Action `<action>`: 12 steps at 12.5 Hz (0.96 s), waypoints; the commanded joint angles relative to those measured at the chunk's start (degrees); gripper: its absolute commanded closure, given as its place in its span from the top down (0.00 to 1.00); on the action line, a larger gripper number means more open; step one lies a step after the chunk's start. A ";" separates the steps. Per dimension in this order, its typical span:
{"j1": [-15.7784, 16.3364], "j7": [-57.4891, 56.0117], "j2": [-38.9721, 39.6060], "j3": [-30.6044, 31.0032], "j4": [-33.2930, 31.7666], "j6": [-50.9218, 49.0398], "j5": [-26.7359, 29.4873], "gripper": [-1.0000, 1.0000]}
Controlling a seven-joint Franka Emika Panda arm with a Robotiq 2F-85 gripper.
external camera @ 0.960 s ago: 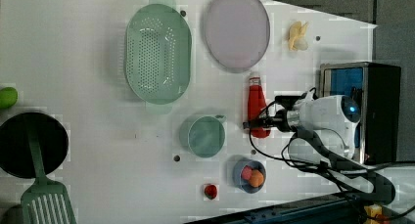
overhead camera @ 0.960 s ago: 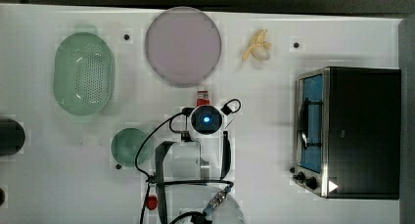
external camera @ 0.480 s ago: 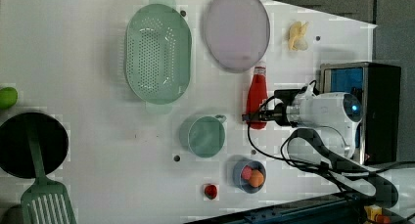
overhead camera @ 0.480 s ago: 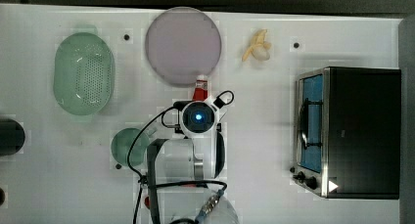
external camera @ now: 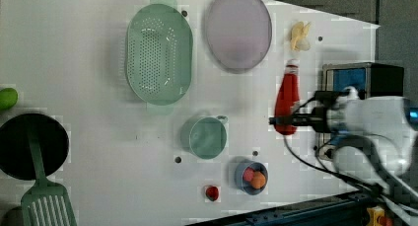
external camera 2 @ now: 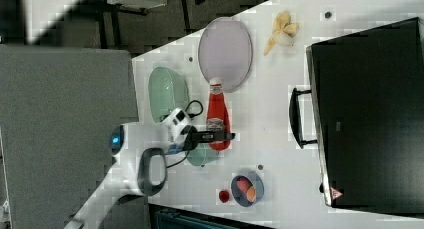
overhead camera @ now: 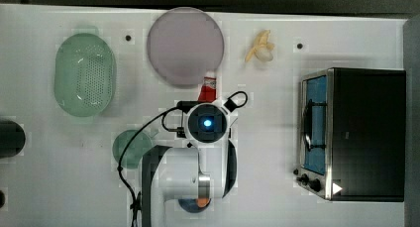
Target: Pick ketchup from table and place on oven.
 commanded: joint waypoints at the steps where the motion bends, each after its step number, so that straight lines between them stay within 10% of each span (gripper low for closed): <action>1: -0.70 -0.93 -11.74 0.36 6.89 -13.66 1.29 0.62; 12: -2.57 0.12 -13.47 -8.29 37.52 -46.68 1.05 0.62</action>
